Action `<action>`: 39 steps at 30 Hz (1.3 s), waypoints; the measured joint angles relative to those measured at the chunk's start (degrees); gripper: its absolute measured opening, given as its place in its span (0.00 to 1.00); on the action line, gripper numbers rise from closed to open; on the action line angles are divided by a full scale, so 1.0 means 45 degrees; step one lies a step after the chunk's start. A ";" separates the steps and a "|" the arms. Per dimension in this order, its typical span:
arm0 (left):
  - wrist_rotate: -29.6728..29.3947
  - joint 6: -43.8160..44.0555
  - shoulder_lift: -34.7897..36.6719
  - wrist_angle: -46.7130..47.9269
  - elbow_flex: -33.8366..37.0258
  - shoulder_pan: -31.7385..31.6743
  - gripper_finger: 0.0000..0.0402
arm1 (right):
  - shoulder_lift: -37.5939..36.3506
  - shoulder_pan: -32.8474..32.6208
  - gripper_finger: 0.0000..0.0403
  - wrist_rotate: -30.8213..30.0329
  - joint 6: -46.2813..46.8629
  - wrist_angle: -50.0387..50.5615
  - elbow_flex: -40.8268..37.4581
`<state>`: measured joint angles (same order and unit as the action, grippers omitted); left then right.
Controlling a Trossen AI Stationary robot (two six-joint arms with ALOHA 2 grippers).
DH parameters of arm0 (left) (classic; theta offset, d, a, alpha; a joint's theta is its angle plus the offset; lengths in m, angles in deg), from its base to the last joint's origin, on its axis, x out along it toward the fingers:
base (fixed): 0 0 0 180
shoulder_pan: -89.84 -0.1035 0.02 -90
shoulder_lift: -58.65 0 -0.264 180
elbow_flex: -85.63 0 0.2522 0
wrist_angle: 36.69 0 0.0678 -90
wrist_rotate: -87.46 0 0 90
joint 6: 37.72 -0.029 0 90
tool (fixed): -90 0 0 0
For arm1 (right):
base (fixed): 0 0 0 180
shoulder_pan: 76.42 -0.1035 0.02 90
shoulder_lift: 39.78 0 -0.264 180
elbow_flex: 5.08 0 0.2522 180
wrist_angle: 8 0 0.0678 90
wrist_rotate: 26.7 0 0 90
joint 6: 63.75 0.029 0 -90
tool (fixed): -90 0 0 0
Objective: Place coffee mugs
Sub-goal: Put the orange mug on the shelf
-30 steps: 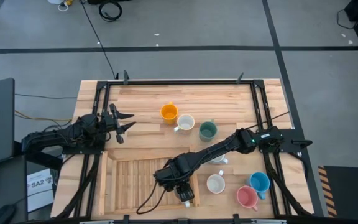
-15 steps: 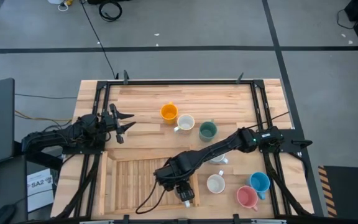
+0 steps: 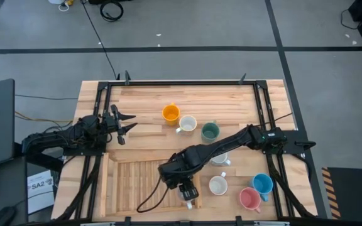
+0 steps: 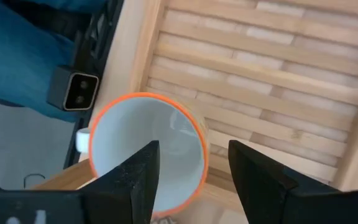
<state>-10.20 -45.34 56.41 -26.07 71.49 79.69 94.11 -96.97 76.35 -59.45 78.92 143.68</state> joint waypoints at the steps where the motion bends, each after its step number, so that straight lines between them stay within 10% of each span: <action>1: 0.0000 -0.0005 0.0000 0.0000 0.0000 0.0000 0.41 | -0.0145 0.0032 0.49 -0.0009 0.0000 -0.0003 0.0000; 24: 0.0000 -0.0002 0.0000 0.0000 0.0000 -0.0002 0.41 | -0.4522 0.1619 0.49 -0.4634 0.0001 -0.0299 0.0000; 39: 0.0000 0.0000 0.0000 0.0000 0.0000 -0.0002 0.41 | -0.5659 0.4452 0.49 -0.5126 0.1443 0.1129 0.0000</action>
<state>-10.20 -45.34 56.41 -26.07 71.49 79.68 68.64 -76.93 53.28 -52.96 84.00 143.68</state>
